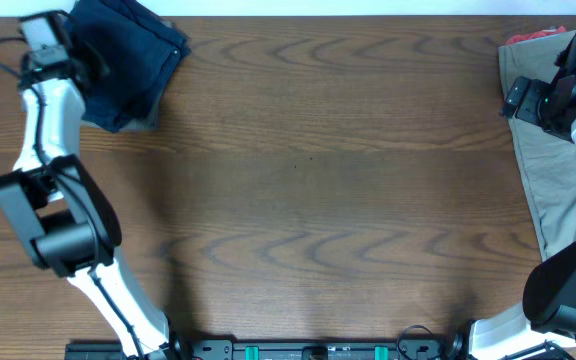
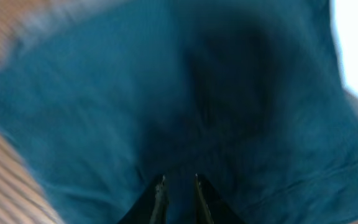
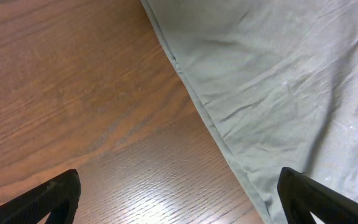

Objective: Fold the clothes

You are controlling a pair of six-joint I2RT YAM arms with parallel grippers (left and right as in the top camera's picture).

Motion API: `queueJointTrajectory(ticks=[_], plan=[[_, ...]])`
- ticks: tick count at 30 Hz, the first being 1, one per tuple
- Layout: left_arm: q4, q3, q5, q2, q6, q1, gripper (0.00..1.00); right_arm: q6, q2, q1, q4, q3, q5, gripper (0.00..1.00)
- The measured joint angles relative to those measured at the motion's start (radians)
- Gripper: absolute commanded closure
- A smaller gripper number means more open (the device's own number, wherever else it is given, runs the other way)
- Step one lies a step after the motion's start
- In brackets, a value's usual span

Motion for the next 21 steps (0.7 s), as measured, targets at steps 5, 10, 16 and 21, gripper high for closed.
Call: queueJointTrajectory(ticks=[5, 10, 16, 21], plan=[[-0.066, -0.008, 0.006, 0.058, 0.000, -0.040, 0.78, 0.000, 0.000, 0.000, 0.000, 0.000, 0.000, 0.01], [-0.109, -0.009, 0.007, 0.061, -0.003, -0.082, 0.78, 0.000, 0.000, 0.000, 0.000, 0.000, 0.000, 0.01], [-0.146, -0.009, 0.010, 0.066, -0.003, -0.107, 0.78, 0.000, 0.000, 0.000, 0.000, 0.000, 0.000, 0.01], [-0.166, -0.009, 0.011, 0.109, -0.003, -0.107, 0.78, 0.000, 0.000, 0.000, 0.000, 0.000, 0.000, 0.01]])
